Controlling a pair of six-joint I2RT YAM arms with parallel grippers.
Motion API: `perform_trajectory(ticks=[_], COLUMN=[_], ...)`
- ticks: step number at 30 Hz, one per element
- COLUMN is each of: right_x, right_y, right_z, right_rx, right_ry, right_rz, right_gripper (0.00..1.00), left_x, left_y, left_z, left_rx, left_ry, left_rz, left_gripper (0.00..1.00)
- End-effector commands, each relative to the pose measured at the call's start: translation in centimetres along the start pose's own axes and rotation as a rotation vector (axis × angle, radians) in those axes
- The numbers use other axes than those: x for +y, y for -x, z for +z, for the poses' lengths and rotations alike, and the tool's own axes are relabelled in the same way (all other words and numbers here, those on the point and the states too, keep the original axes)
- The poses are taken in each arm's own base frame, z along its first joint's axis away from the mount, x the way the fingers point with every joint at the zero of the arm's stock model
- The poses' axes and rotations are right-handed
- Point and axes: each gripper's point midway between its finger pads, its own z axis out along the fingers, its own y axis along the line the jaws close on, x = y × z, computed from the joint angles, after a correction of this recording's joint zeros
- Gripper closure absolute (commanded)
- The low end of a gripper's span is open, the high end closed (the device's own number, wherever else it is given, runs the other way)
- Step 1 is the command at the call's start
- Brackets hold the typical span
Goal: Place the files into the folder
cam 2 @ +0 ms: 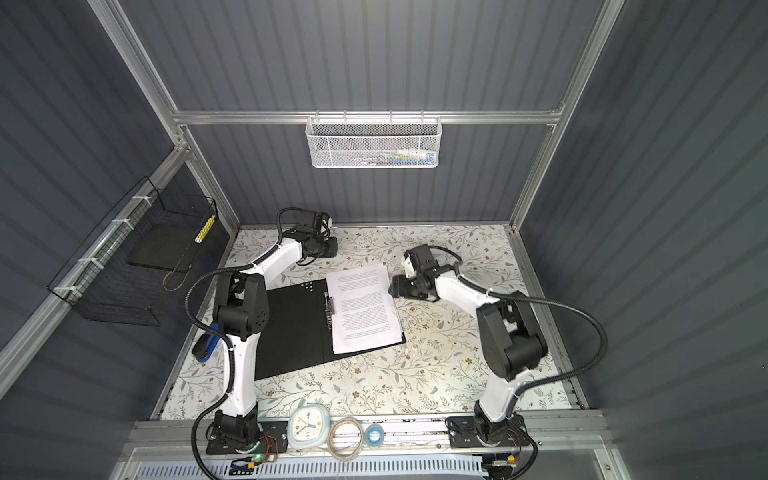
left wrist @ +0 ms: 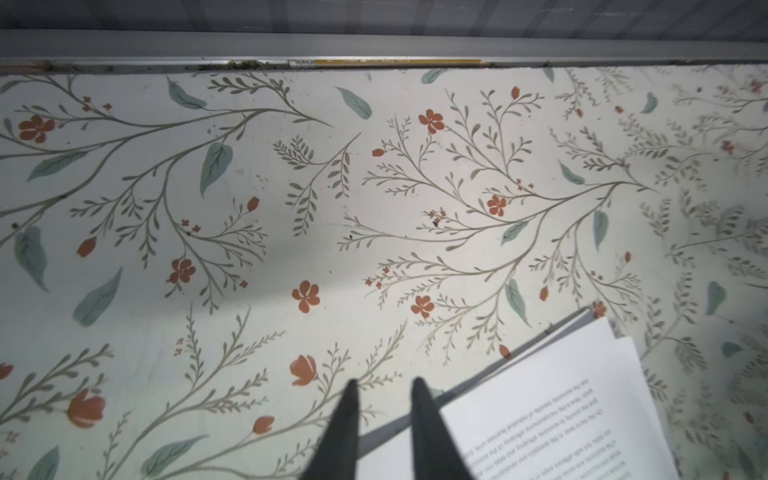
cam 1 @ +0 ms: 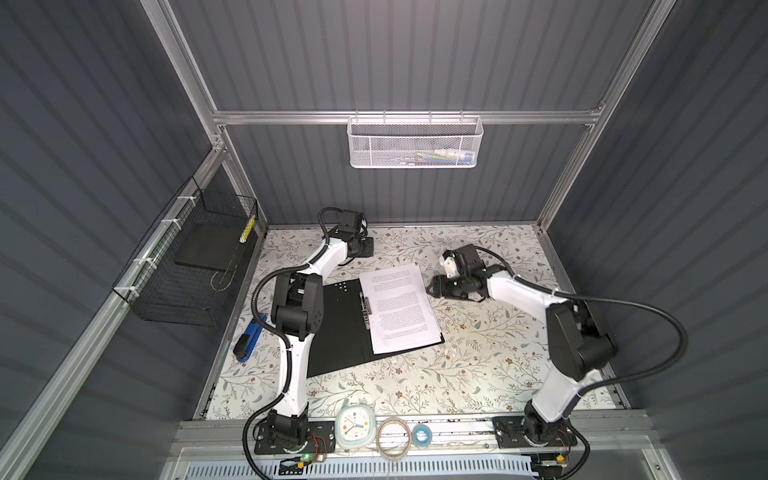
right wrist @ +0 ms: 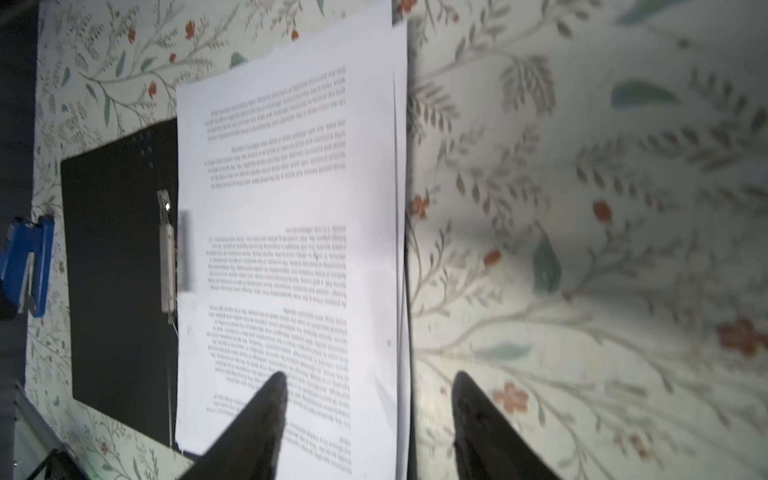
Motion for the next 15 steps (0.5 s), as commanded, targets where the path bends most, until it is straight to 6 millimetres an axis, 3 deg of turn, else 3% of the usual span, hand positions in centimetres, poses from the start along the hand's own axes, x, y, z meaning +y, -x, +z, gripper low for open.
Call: perform_trajectory(ticks=[1, 3, 5, 9, 15], right_x=[-0.1, 0.2, 0.7, 1.4, 1.8], right_y=[-5.6, -8.7, -11.3, -14.6, -16.6], right_z=[-0.9, -1.3, -1.3, -1.0, 0.5], right_rx=[0.079, 0.126, 0.168, 0.207, 0.212], right_ry=[-0.082, -0.104, -0.1, -0.096, -0.084], right_rz=[-0.06, -0.086, -0.102, -0.132, -0.137], right_gripper=[0.49, 0.73, 0.91, 1.0, 1.0], left_x=[0.3, 0.1, -0.5, -2.4, -2.0], left_y=[-1.1, -1.6, -2.2, -4.0, -6.1], left_z=[1.3, 2.2, 2.9, 4.0, 5.1], left_rx=[0.06, 0.078, 0.091, 0.135, 0.196], left_ry=[0.025, 0.008, -0.021, -0.073, -0.016], left_rz=[0.072, 0.076, 0.082, 0.14, 0.157], left_gripper=[1.0, 1.0, 1.0, 1.0, 1.0])
